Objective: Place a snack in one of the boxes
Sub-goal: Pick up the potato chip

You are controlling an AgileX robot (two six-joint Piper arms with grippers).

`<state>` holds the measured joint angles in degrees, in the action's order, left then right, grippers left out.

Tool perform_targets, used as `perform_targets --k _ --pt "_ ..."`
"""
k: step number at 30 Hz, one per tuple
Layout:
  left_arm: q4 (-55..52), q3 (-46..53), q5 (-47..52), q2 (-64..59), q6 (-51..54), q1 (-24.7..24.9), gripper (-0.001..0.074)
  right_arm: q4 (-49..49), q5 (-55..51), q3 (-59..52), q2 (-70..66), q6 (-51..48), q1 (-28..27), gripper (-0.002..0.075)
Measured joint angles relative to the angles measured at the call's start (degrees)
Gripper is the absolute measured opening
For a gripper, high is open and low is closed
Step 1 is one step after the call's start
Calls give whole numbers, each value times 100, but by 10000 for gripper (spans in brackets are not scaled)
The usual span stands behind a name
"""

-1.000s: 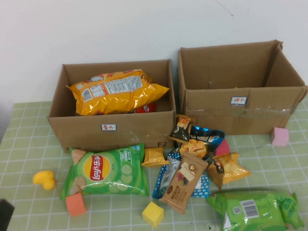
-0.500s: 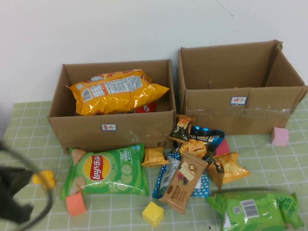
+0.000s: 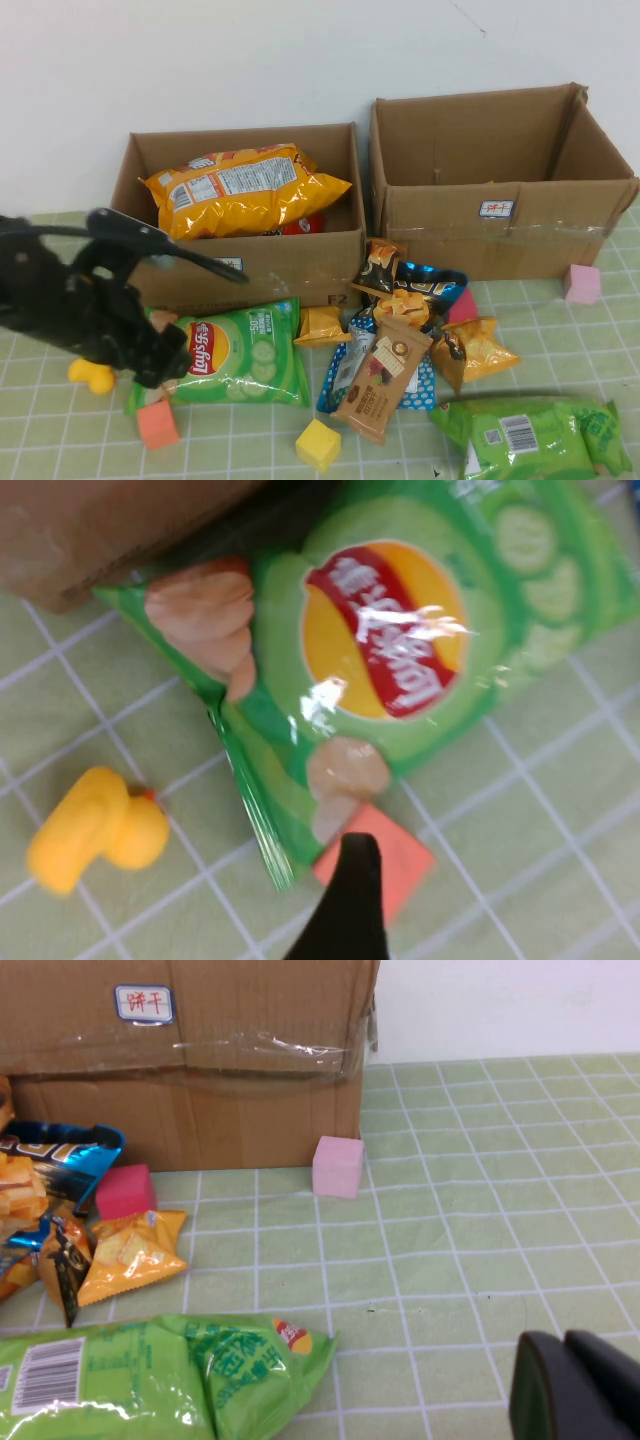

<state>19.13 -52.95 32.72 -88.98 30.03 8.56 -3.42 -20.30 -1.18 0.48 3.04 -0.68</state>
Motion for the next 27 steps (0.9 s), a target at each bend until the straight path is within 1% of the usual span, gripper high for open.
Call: perform_targets --k 9,17,20,22,23,24,25,26,27 --pt "0 -427 -1030 -1476 -136 13 620 0 0 0 0 0 0 -2" --pt "218 -526 -2160 -2346 -443 13 620 0 0 0 0 0 0 -2" --pt "434 -539 -2403 -2582 -490 13 620 0 0 0 0 0 0 -2" --pt "539 -591 -2467 -2666 -525 13 603 0 0 0 0 0 0 -2" --pt "563 -592 -2479 -2679 -539 13 567 0 0 0 0 0 0 -2" --pt "605 -601 -2479 -2695 -539 13 505 0 0 0 0 0 0 -2" --pt "622 -625 -2479 -2700 -539 13 419 0 0 0 0 0 0 -2" --pt "654 -637 -2479 -2700 -539 13 358 0 0 0 0 0 0 -2" --pt "666 -648 -2464 -2700 -552 13 235 0 0 0 0 0 0 -2"
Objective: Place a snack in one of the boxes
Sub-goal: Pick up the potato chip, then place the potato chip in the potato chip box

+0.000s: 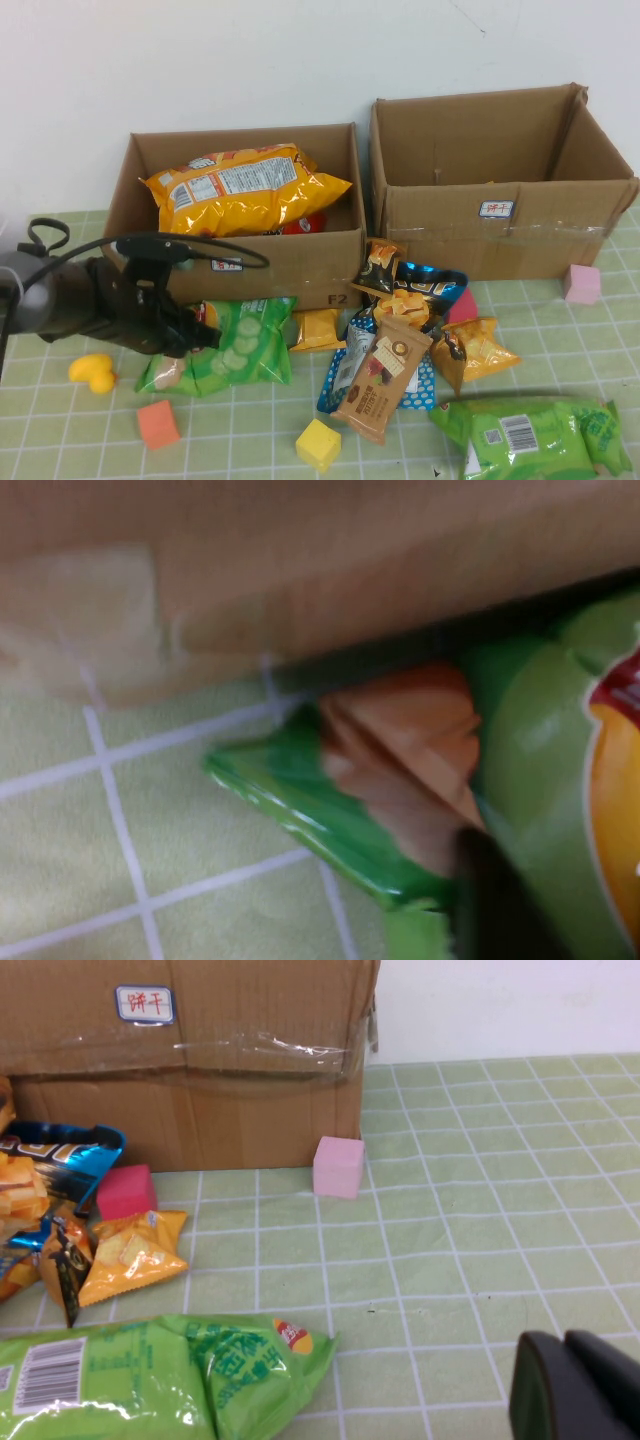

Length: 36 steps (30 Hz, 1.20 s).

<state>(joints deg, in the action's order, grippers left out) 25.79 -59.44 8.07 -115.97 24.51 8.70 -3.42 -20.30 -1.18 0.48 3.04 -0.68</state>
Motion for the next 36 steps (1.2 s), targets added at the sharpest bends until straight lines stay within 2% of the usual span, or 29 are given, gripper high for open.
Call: perform_targets --k 1,3,6,13,21,24,28,32,36 --pt "13 -10 42 20 -9 0 172 0 0 0 0 0 0 -2" --pt "41 -11 198 97 -9 0 118 0 0 0 0 0 0 -2" --pt "41 -11 480 264 -9 3 115 0 0 0 0 0 0 -2" --pt "-124 71 1981 1269 339 3 28 0 0 0 0 0 0 -2" --pt "-242 116 2470 3213 496 3 15 0 0 0 0 0 0 -2" --pt "-111 116 2409 3993 572 3 15 0 0 0 0 0 0 -2" --pt "97 116 1814 4536 645 3 15 0 0 0 0 0 0 -2" --pt "209 -111 1409 4316 659 3 14 0 0 0 0 0 0 -2" --pt "253 -725 1020 3483 674 3 14 0 0 0 0 0 0 -2"
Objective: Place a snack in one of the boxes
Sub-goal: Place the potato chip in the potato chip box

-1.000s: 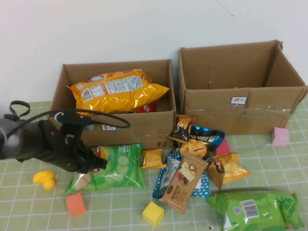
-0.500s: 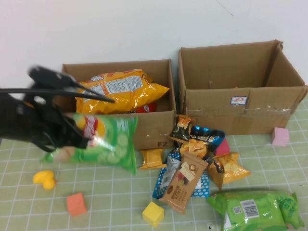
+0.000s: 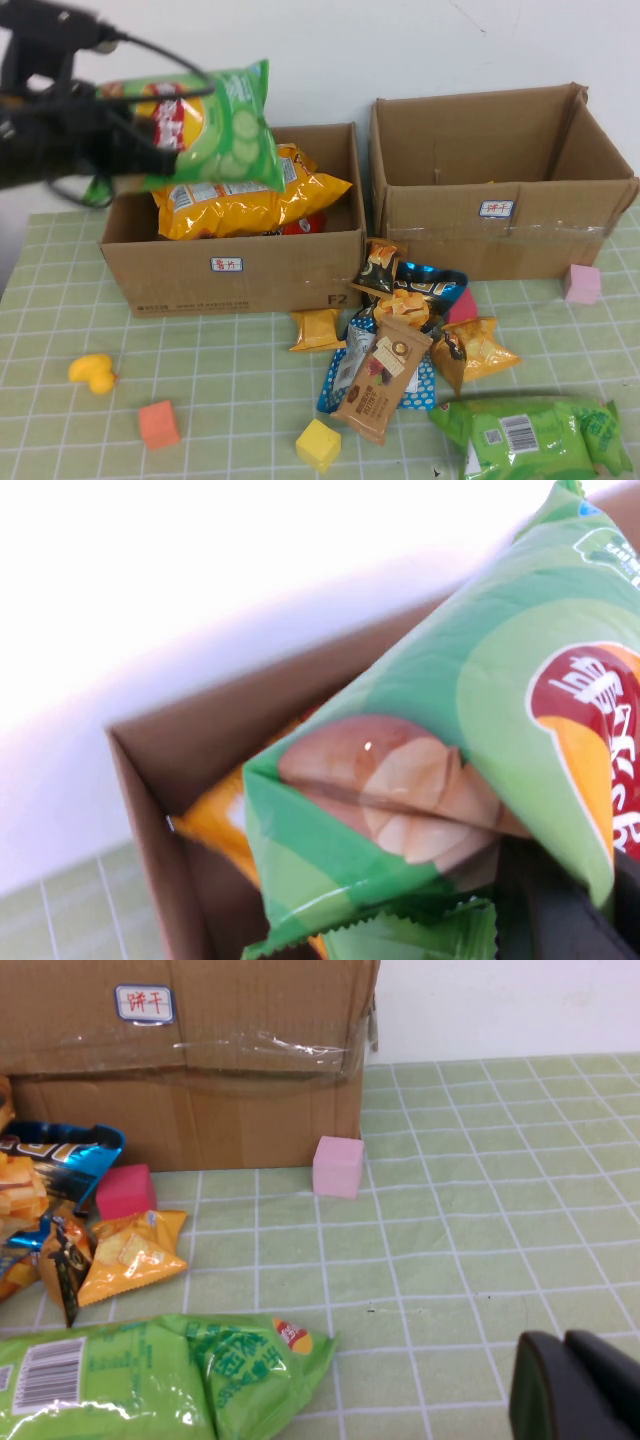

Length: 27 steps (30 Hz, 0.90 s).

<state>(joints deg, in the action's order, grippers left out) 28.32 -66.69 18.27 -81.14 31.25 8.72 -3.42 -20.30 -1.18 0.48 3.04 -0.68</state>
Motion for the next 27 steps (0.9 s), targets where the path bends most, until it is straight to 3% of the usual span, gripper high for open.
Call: perform_targets --k 5,14,23,27 --pt "49 -1154 -221 -1466 0 0 14 0 0 0 0 0 0 -2" --pt "176 -3006 679 -3817 -154 -154 12 0 0 0 0 0 0 -2" --pt "-211 -3283 1309 -4022 -358 -405 34 0 0 0 3 0 0 -2" --pt "-697 -3252 1819 -3718 -358 -405 138 0 0 0 3 0 0 -2"
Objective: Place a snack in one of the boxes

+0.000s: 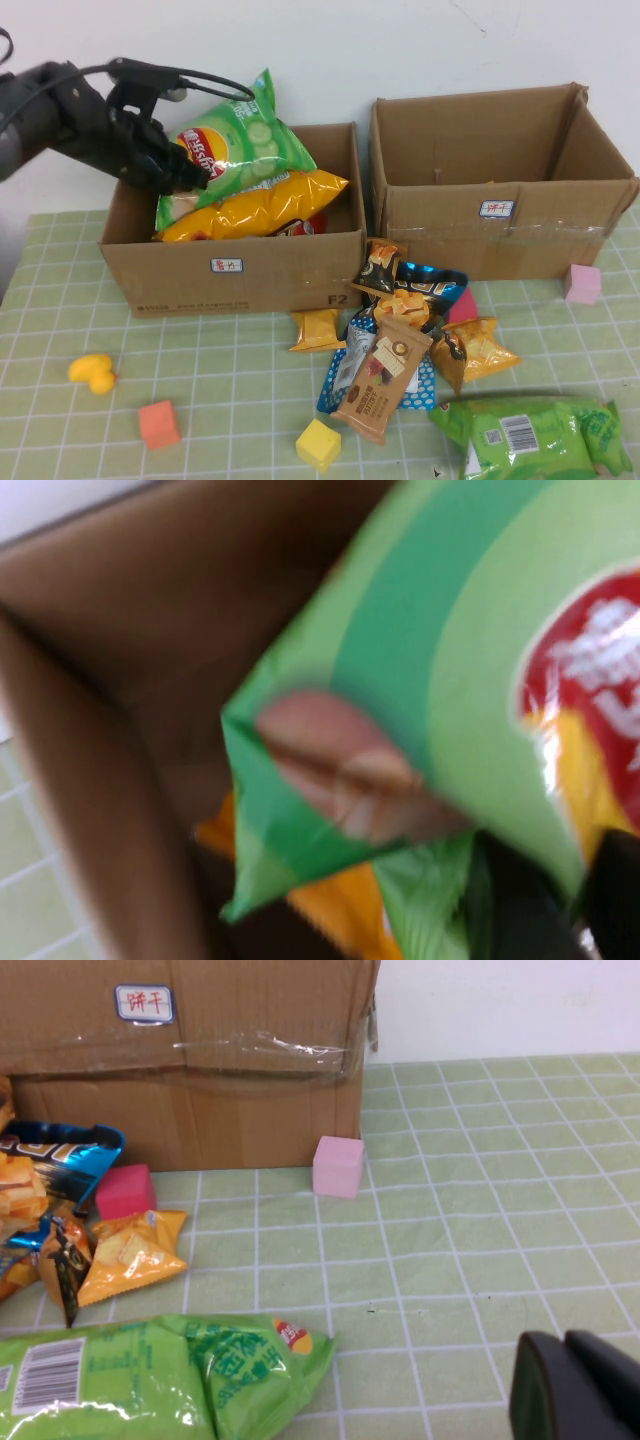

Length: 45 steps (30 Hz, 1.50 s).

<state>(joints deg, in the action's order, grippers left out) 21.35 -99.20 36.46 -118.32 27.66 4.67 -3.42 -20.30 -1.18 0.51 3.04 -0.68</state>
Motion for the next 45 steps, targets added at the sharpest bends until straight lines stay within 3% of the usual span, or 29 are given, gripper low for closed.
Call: perform_targets --k 7,10,13,15,19,22,35,45 --pt "-1050 44 576 898 -434 0 519 0 0 0 21 0 0 -2" --pt "-1521 44 858 1337 -711 0 565 0 0 0 21 0 0 -2" --pt "-1804 44 1103 1813 -821 0 506 0 0 0 21 0 0 -2" --pt "-1876 44 1210 2190 -847 0 405 0 0 0 21 0 0 -2" --pt "-1719 188 1406 3164 -745 0 109 0 0 0 29 0 0 -2" --pt "-1317 691 1430 4071 -590 0 29 0 0 0 29 0 0 -2" --pt "-885 4381 761 7419 -467 0 0 0 0 0 29 0 0 -2" --pt "-1188 4894 1177 8350 -751 0 -2 0 0 0 29 0 0 -2"
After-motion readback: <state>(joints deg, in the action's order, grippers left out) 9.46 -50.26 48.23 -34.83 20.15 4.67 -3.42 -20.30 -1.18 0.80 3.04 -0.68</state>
